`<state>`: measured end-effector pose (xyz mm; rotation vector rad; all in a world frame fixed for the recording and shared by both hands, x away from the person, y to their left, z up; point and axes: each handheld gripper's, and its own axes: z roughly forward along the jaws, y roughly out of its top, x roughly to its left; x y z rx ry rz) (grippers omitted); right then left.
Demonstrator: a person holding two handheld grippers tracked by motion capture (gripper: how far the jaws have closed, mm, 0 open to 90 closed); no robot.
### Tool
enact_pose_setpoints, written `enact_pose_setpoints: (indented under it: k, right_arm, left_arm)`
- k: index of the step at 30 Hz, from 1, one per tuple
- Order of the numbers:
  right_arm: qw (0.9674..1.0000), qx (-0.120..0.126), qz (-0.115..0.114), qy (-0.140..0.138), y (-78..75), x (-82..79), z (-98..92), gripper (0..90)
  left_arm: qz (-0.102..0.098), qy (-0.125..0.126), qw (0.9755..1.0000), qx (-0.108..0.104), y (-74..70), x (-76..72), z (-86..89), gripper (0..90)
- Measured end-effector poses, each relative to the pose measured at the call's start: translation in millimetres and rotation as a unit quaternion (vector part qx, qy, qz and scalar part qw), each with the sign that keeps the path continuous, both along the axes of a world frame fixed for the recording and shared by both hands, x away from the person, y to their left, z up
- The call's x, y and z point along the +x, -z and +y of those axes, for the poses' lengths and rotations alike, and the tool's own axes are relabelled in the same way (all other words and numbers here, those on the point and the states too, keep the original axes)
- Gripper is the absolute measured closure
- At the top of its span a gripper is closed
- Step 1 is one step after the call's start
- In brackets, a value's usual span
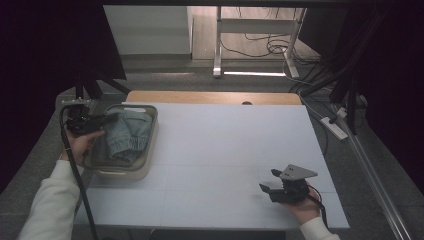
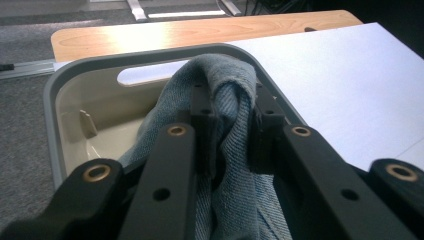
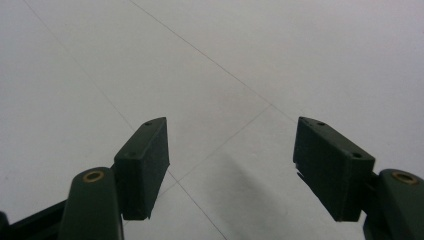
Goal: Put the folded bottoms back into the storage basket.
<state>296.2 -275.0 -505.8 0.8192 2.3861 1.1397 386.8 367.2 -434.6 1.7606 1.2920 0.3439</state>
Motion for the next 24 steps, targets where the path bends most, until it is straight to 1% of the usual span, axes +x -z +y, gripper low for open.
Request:
enact_pose_setpoints:
  k: [3, 7, 11, 14, 17, 19, 24]
  right_arm:
    - [1.0000, -0.001, 0.001, -0.002, -0.1, 0.1, 0.0, 30.3]
    - [1.0000, 0.000, -0.002, 0.000, -0.5, -0.3, -0.4, 30.3]
    - [1.0000, 0.000, 0.001, 0.000, -0.6, -0.4, -0.7, 30.2]
    - [1.0000, -0.001, 0.001, -0.002, -0.4, -0.4, -0.4, 30.2]
    - [1.0000, -0.001, -0.001, 0.001, -0.2, -0.5, -0.3, 30.2]
    - [1.0000, 0.000, -0.001, 0.001, -0.1, -0.3, -0.3, 30.2]
    - [1.0000, -0.003, 0.000, 0.000, 0.3, -0.3, 0.2, 30.2]
  left_arm:
    - [0.001, -0.003, 1.0000, 0.004, 0.6, 1.9, 0.1, 76.0]
    - [0.004, -0.006, 0.9999, 0.015, 3.2, 5.6, 2.2, 76.0]
    - [0.009, -0.014, 0.9996, 0.024, 5.9, 7.7, 6.0, 75.7]
    - [0.013, -0.018, 0.9995, 0.023, 8.0, 8.3, 8.8, 75.5]
    - [0.016, -0.021, 0.9993, 0.027, 9.5, 8.4, 10.1, 75.5]
    - [0.018, -0.024, 0.9990, 0.034, 10.8, 8.8, 11.2, 75.5]
    - [0.026, -0.031, 0.9985, 0.038, 15.2, 10.4, 13.4, 75.5]
